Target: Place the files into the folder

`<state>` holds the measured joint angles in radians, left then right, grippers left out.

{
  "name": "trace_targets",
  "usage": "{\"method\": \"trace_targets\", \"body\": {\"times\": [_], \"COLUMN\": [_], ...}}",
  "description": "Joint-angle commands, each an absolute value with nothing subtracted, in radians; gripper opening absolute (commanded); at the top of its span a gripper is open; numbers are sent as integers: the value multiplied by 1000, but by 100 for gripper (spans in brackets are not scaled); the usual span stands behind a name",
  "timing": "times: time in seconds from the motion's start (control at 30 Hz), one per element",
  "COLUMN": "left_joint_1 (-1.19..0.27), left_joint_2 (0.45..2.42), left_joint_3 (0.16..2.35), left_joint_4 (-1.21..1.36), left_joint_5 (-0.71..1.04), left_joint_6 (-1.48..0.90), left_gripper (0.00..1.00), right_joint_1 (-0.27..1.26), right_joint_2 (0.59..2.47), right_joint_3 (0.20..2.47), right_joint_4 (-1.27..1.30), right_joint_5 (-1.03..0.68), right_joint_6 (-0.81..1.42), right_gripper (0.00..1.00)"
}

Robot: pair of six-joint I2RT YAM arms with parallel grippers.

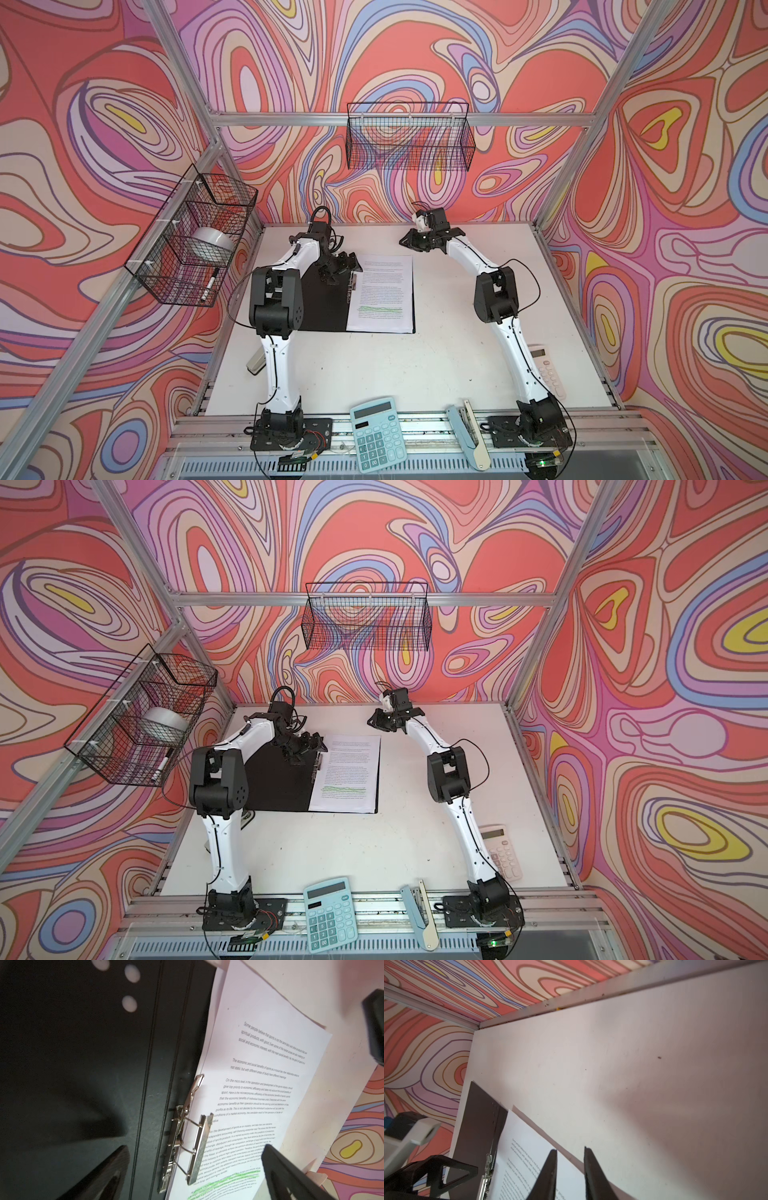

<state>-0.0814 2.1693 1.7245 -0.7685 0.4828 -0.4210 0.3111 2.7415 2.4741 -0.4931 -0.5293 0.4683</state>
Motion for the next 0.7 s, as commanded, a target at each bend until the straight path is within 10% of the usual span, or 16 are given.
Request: {"method": "trace_targets", "body": {"times": [0.0, 0.67], "left_joint_1": [-86, -97], "left_joint_2": [2186, 2195], "left_joint_3": [1740, 1737], "left_joint_4": [-759, -767], "left_joint_5": [511, 539], "left_joint_6": [-451, -466], "left_gripper": [100, 100], "right_joint_1": [319, 334], "right_joint_2": [2777, 2837], "right_joint_3": [2506, 2605], "right_joint_4": [-482, -759], "right_joint_5": [-548, -544], "right_joint_6": [483, 362], "right_gripper": [24, 23]}}
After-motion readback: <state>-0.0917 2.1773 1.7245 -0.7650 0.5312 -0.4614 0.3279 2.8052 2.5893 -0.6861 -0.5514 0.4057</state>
